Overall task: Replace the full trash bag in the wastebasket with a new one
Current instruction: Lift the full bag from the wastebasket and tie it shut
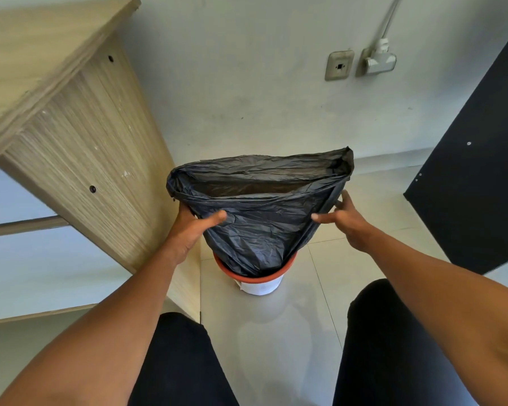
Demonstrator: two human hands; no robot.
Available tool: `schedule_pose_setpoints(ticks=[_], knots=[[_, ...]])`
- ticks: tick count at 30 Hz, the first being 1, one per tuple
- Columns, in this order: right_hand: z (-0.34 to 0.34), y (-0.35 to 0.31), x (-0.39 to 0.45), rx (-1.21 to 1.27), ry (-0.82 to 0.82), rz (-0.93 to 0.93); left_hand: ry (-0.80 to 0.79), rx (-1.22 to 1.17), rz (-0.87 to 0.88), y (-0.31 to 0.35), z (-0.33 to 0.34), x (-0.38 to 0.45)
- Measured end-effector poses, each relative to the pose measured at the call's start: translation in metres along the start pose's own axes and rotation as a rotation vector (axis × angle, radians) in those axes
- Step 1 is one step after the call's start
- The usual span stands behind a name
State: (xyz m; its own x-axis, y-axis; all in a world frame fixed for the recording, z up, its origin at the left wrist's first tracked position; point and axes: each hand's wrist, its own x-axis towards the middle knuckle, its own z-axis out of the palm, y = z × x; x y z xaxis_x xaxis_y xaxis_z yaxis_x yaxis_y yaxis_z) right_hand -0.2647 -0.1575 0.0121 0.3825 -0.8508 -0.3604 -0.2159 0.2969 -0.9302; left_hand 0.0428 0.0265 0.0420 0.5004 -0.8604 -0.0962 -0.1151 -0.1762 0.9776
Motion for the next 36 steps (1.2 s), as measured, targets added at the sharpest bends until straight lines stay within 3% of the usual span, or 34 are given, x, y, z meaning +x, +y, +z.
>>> schedule_pose_setpoints(ticks=[5, 9, 17, 22, 27, 31, 36], knots=[[0.026, -0.015, 0.011, 0.113, 0.119, -0.155, 0.158, -0.101, 0.011, 0.007, 0.016, 0.013], [0.03, -0.021, 0.02, 0.26, 0.202, -0.118, 0.272, -0.169, -0.084, 0.005, 0.015, 0.021], [0.025, -0.031, 0.026, 0.538, 0.133, -0.034, 0.432, -0.377, -0.167, 0.01, 0.007, 0.033], [0.027, -0.045, 0.018, 0.6, -0.008, -0.013, 0.397, -0.601, -0.132, 0.035, 0.01, 0.039], [0.029, -0.056, 0.011, 0.69, -0.011, -0.008, 0.204, -0.78, -0.199, 0.052, 0.015, 0.036], [0.04, -0.054, 0.005, 0.872, -0.03, 0.005, 0.255, -0.881, -0.189, 0.054, 0.026, 0.031], [0.067, -0.045, 0.006, 0.834, -0.011, 0.074, 0.217, -1.004, -0.197, 0.049, 0.037, 0.036]])
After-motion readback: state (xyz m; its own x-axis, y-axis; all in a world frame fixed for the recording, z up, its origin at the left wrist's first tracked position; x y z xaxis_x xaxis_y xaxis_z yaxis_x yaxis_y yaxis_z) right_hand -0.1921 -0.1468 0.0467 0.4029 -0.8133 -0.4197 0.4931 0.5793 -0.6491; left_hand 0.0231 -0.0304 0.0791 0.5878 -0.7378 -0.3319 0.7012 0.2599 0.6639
